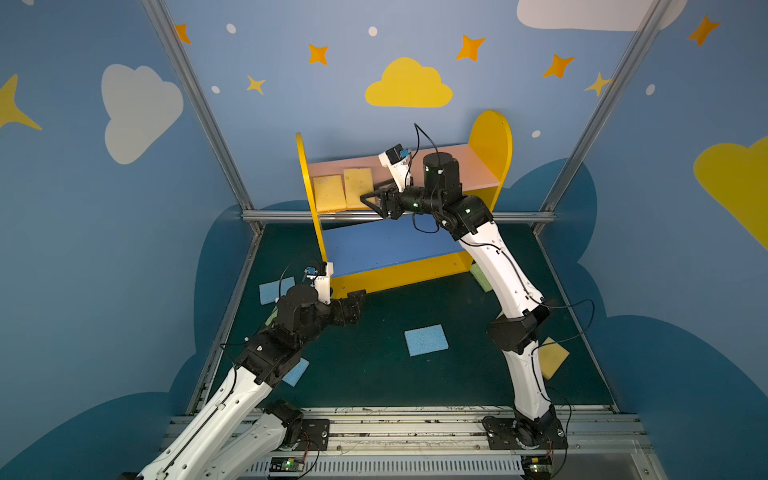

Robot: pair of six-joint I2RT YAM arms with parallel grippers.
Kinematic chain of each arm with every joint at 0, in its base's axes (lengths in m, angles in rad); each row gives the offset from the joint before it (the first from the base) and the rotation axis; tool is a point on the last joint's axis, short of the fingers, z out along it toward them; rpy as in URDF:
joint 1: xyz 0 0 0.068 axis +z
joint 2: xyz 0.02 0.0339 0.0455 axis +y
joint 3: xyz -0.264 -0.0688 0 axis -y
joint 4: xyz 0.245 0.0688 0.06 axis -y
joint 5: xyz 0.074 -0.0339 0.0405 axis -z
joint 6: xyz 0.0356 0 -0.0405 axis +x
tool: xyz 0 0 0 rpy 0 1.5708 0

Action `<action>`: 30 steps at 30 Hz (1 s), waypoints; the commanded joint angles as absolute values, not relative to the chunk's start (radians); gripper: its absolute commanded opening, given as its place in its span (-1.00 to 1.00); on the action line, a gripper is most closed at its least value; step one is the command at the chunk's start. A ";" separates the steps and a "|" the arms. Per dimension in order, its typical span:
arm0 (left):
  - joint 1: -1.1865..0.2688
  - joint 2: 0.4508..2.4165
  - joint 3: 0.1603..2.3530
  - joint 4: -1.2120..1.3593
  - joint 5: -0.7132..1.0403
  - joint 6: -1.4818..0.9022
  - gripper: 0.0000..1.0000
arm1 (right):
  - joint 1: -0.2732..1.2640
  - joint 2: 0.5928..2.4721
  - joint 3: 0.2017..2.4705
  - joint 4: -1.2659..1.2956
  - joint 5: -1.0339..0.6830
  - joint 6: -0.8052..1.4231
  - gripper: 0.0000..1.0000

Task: Place and organize the cleaning sponges onto the shelf

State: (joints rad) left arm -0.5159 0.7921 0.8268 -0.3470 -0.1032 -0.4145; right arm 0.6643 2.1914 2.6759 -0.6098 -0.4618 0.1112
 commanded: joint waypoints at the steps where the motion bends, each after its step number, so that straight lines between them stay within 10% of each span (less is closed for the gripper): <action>1: -0.511 0.794 0.855 -0.350 -0.095 -0.401 0.99 | 0.631 2.235 2.669 -0.677 -0.470 0.176 0.36; 30: -0.511 0.786 0.835 -0.341 -0.083 -0.419 0.99 | 0.648 2.283 2.672 -0.562 -0.630 0.305 0.44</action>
State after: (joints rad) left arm -0.5152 0.8021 0.8307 -0.3504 -0.0963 -0.4156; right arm 0.6407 2.2234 2.6831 -0.4831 -0.6136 0.2596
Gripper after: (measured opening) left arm 0.997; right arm 0.722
